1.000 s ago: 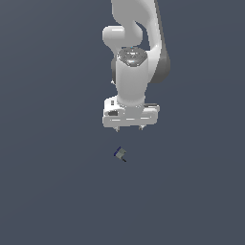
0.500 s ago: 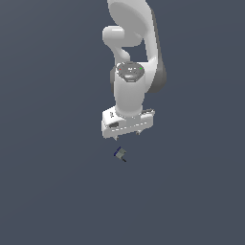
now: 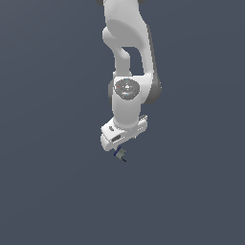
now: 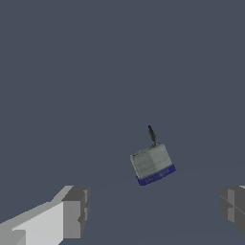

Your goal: Pick up the object and move it to a goal position.

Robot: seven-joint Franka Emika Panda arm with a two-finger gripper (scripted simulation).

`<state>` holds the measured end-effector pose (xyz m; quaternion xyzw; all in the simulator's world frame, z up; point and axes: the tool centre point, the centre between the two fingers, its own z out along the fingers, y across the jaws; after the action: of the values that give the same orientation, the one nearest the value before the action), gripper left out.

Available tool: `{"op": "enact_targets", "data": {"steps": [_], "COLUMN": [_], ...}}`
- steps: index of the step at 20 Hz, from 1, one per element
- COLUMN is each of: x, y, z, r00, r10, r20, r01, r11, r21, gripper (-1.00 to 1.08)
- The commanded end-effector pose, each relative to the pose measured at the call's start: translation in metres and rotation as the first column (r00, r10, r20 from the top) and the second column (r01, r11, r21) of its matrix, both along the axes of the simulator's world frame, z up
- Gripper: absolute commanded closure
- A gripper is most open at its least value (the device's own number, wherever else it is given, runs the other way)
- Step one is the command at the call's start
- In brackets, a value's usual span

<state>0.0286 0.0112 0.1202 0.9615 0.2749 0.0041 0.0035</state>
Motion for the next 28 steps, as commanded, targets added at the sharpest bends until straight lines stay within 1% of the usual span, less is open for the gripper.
{"op": "enact_targets", "data": {"steps": [1,8,14,20,28], "x": [0.003,0.008,0.011,0.012,0.011], "y": [-0.002,-0.008,-0.01,-0.012,-0.012], "z": [-0.01,-0.036,-0.051,-0.057,-0.066], "r00": [0.998,0.972,0.946,0.932,0.933], "r10": [0.07,0.236,0.323,0.361,0.361], "r20": [-0.002,-0.008,-0.009,-0.01,-0.01], "r01": [-0.07,-0.236,-0.323,-0.361,-0.361], "r11": [0.998,0.972,0.946,0.932,0.933], "r21": [-0.001,0.0,0.003,0.004,0.004], "gripper": [-0.92,-0.92,-0.92,-0.92,-0.92]}}
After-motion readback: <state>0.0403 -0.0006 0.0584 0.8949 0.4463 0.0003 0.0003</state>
